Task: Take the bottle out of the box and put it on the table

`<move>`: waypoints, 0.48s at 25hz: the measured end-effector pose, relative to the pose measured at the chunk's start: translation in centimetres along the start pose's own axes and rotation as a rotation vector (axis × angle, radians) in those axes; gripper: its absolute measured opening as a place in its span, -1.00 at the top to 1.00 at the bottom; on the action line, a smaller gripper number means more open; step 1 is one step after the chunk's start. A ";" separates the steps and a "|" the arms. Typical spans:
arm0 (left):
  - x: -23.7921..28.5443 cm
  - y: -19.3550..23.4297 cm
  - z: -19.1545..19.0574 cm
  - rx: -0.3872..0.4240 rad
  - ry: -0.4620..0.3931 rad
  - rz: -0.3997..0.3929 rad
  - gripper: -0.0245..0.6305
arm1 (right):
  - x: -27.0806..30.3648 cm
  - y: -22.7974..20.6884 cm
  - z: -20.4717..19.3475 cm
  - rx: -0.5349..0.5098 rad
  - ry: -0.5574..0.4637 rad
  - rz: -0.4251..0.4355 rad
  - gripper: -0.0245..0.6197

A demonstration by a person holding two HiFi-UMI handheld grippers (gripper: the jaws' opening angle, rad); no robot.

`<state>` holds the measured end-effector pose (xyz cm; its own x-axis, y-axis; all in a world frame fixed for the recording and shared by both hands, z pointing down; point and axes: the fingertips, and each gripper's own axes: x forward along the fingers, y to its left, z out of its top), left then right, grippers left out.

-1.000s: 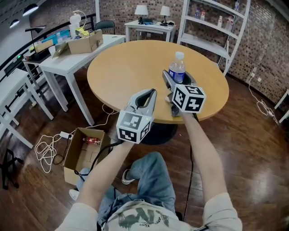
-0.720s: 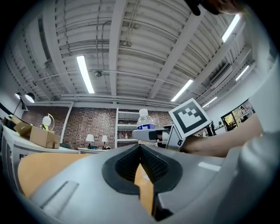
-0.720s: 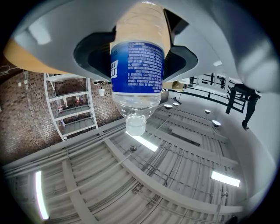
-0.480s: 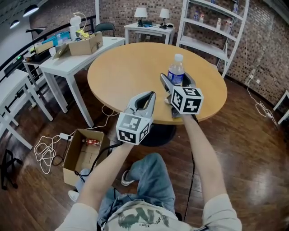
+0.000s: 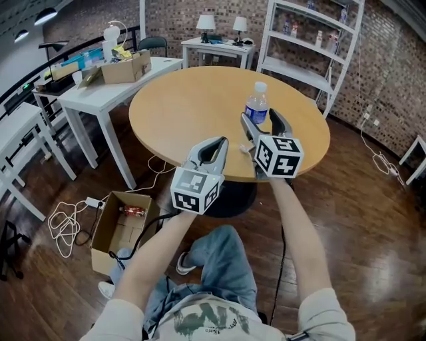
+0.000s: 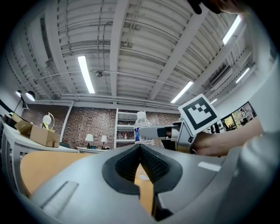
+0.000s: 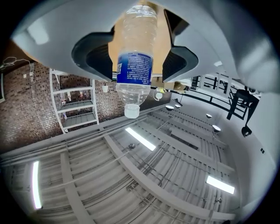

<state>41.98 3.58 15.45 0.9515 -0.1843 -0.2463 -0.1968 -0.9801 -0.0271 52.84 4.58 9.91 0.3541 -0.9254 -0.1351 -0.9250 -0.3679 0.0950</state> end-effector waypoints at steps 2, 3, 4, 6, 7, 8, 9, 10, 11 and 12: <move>-0.2 -0.2 0.2 -0.004 -0.003 -0.001 0.93 | -0.9 0.5 0.4 -0.002 -0.009 0.001 -0.13; -0.3 -0.3 0.3 -0.006 -0.004 -0.002 0.93 | -1.4 0.8 0.6 -0.004 -0.014 0.002 -0.12; -0.4 -0.4 0.3 -0.006 -0.005 -0.004 0.93 | -1.8 1.1 0.7 -0.008 -0.019 0.004 -0.10; -0.7 -0.6 0.5 -0.007 -0.009 -0.005 0.93 | -2.7 1.8 0.9 -0.014 -0.031 0.007 -0.07; -0.8 -0.6 0.6 -0.007 -0.011 -0.004 0.93 | -3.0 2.1 0.9 -0.018 -0.036 0.009 -0.05; -1.0 -0.6 0.7 -0.008 -0.014 -0.002 0.93 | -3.4 2.5 1.0 -0.021 -0.039 0.012 -0.03; -1.2 -0.6 0.8 -0.009 -0.016 0.000 0.93 | -3.7 2.9 0.9 -0.023 -0.040 0.016 -0.01; -1.4 -0.6 1.0 -0.010 -0.018 0.002 0.93 | -4.0 3.3 0.9 -0.025 -0.041 0.021 0.00; -1.6 -0.7 1.1 -0.013 -0.020 0.003 0.93 | -4.2 3.8 0.8 -0.026 -0.040 0.027 0.02; -1.8 -0.7 1.3 -0.015 -0.024 0.004 0.93 | -4.5 4.3 0.7 -0.028 -0.040 0.031 0.04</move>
<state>40.08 4.69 14.68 0.9447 -0.1869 -0.2695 -0.1972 -0.9803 -0.0117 47.21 7.26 10.22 0.3195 -0.9321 -0.1708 -0.9310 -0.3424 0.1267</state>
